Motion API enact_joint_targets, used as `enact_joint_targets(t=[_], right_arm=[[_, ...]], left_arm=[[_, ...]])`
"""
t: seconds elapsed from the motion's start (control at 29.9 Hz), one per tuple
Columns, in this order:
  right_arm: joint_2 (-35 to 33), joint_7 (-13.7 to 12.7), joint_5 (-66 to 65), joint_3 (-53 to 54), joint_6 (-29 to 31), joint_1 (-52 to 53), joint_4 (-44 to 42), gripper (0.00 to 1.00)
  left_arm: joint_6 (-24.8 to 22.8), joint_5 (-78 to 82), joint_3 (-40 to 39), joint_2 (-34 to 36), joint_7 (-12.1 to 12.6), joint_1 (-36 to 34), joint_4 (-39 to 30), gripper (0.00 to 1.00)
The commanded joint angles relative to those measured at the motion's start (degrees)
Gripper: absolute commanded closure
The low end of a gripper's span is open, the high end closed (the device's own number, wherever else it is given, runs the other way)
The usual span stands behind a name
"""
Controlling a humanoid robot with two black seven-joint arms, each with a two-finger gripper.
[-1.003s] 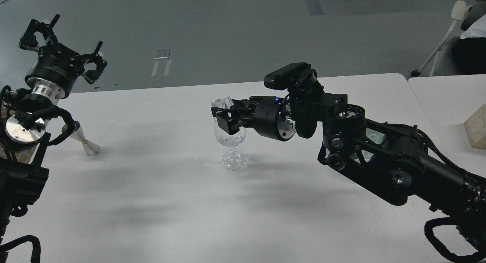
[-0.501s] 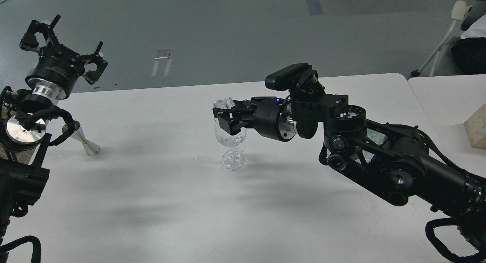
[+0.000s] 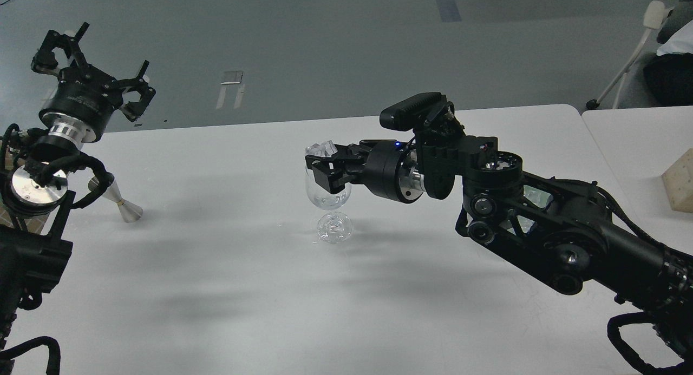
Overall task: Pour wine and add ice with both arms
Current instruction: 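Hold the ice cube above the glass rim with the right gripper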
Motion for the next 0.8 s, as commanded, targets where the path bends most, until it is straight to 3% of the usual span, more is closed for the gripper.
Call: enact_joint_targets(t=[0.0,0.5,0.77], right_arm=[[0.1,0.0,0.1,0.1,0.0,0.0,0.0,0.64],[0.1,0.0,0.1,0.3,0.0,-0.1,-0.1,0.63],[0.1,0.0,0.1,0.3,0.0,-0.2,-0.2,0.46]], left_arm=[[0.0,-0.1,-0.1,0.0,0.0,0.1,0.0,0.02],[0.0,0.0,0.0,-0.4,-0.1,0.2,0.0,0.02],[0.0,0.0,0.0,-0.4,-0.1,0.2,0.1,0.02]])
